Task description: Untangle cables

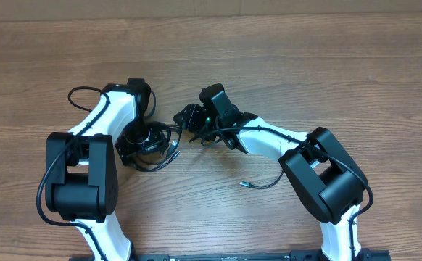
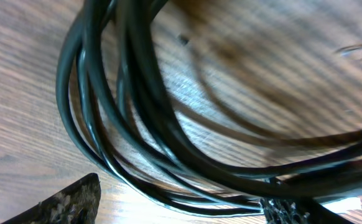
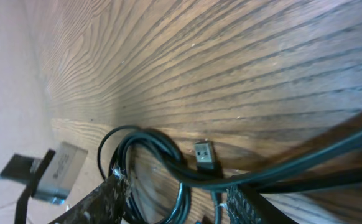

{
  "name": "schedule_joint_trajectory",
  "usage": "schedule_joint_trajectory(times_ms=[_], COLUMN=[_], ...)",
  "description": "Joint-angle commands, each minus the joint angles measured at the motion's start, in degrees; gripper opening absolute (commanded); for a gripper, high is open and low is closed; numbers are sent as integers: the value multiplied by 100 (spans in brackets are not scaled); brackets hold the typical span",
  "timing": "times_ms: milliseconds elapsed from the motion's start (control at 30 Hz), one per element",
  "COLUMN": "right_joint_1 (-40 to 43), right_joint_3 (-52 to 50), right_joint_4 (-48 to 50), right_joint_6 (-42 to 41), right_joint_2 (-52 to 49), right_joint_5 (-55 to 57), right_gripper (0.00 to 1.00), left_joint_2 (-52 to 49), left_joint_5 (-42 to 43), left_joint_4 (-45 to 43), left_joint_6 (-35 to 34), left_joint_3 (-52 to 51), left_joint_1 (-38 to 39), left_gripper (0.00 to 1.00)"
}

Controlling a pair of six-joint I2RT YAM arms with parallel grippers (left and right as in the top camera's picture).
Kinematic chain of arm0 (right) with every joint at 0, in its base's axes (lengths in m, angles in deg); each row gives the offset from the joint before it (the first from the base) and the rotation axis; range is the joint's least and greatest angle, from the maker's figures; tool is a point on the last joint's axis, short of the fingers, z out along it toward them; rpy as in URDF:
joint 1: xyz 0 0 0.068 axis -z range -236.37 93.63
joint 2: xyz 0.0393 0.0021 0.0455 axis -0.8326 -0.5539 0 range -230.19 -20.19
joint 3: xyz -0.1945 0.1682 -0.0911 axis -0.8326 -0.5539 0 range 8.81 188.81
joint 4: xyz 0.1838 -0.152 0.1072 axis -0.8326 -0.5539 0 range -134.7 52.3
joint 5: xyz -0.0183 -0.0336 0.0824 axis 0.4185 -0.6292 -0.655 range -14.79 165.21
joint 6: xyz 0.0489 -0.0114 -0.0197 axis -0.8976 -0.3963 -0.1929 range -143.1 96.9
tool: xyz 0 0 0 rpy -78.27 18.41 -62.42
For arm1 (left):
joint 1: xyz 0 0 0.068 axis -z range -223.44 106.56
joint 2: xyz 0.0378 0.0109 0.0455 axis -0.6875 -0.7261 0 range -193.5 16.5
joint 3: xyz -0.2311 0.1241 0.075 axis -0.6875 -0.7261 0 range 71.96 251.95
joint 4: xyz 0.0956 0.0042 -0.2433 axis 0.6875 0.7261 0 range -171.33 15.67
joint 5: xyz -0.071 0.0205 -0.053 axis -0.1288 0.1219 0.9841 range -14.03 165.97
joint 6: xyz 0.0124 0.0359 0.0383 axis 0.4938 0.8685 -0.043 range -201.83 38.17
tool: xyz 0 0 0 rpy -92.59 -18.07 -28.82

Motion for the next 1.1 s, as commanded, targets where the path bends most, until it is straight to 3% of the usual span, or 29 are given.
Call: schedule_joint_trajectory(times_ms=[0,433,600,700,867,1067], right_joint_1=[-22,-11,42,188,570,1117], right_joint_3=[-22,-22,-20,-20,-20,24], right_joint_4=[-83,-334,-330,-358,-590,-949], right_joint_6=[48,74,1012,1499,1574,2149], right_joint_2=[-17,-17,-7,72,297,717], right_joint_5=[560,1613,1550,1117,348,-1231], right_gripper=[51,63,71,78,82,84], left_joint_2=[-20,-17,-17,-9,-7,9], left_joint_5=[-105,-527,-1110,-1281,-1969,-1950], left_joint_4=[4,509,953,1119,1552,1655], left_joint_6=[-199,382,219,-57,-820,-844], left_joint_3=[-240,-960,-949,-861,-586,-168], left_joint_1=[92,103,101,103,101,103], left_gripper=[82,83,76,72,73,70])
